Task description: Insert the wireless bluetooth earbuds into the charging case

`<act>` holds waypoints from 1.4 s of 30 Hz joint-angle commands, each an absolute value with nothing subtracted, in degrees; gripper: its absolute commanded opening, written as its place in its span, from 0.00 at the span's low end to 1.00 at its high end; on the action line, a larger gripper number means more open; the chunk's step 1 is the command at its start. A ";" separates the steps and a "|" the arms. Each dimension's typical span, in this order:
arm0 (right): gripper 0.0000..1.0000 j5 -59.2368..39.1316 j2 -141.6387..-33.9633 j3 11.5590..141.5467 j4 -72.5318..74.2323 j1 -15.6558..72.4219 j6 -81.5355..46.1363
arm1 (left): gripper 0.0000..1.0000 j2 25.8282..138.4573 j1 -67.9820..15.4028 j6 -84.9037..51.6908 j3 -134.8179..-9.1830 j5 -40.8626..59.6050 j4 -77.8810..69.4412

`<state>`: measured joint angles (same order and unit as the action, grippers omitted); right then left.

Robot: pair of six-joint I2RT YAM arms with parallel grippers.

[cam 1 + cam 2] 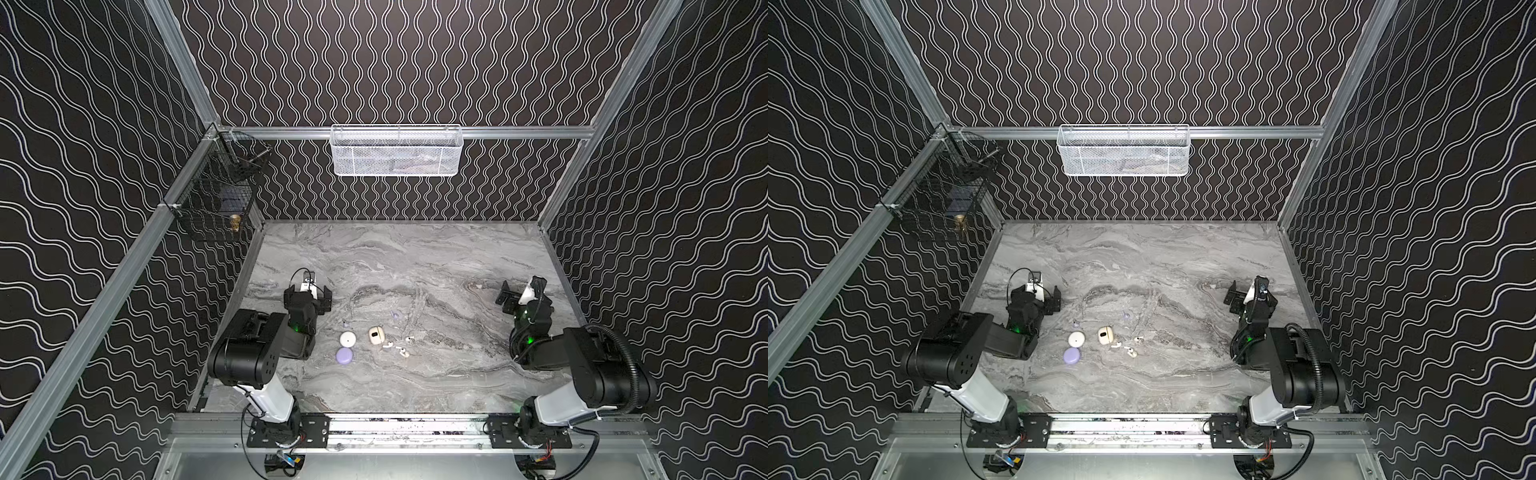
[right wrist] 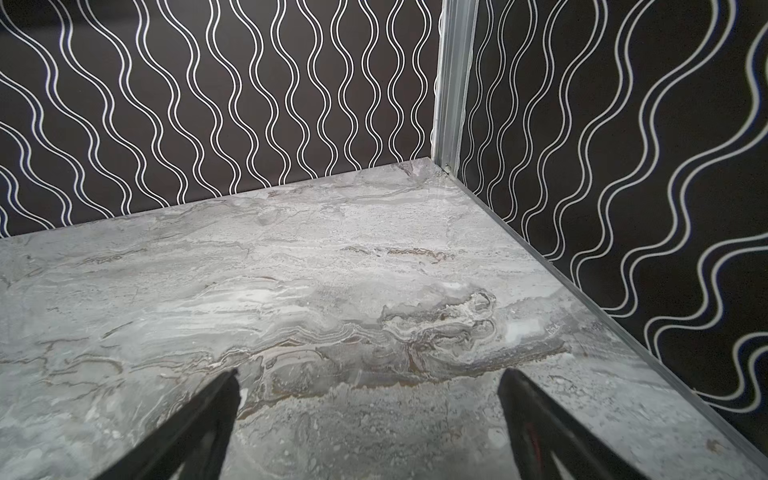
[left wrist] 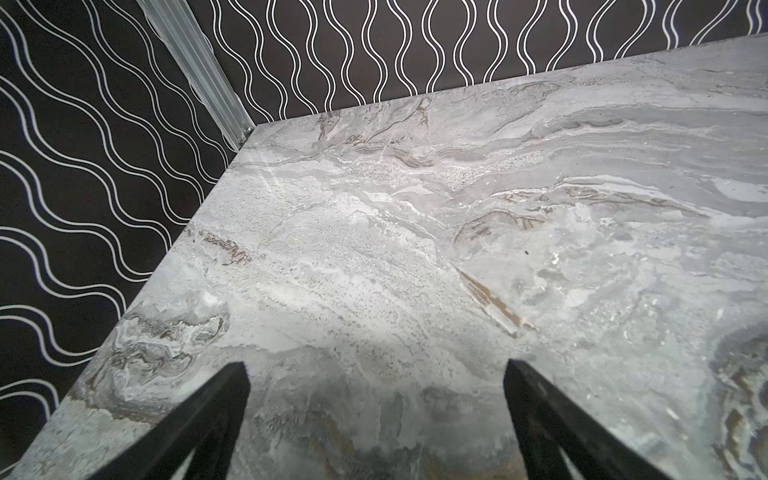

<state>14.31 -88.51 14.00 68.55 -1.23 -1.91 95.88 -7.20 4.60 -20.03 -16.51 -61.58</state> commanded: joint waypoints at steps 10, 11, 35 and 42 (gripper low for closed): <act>1.00 14.60 -88.47 14.03 70.44 -1.23 -2.34 | 0.99 95.89 -7.08 4.35 -20.19 -16.74 -62.56; 1.00 14.71 -88.48 14.09 70.41 -1.23 -2.29 | 0.99 95.88 -7.12 4.35 -20.19 -16.72 -62.54; 1.00 16.71 -84.47 9.13 77.84 -0.22 -1.11 | 0.99 81.86 -8.96 3.31 -19.32 -26.18 -53.36; 1.00 25.11 -57.19 21.28 29.88 3.69 -25.15 | 0.99 56.74 -9.45 -15.80 -30.10 -19.51 -13.67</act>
<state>22.65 -61.95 17.08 52.47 3.53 -8.86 61.41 -9.45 -4.82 -26.44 -23.40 -34.48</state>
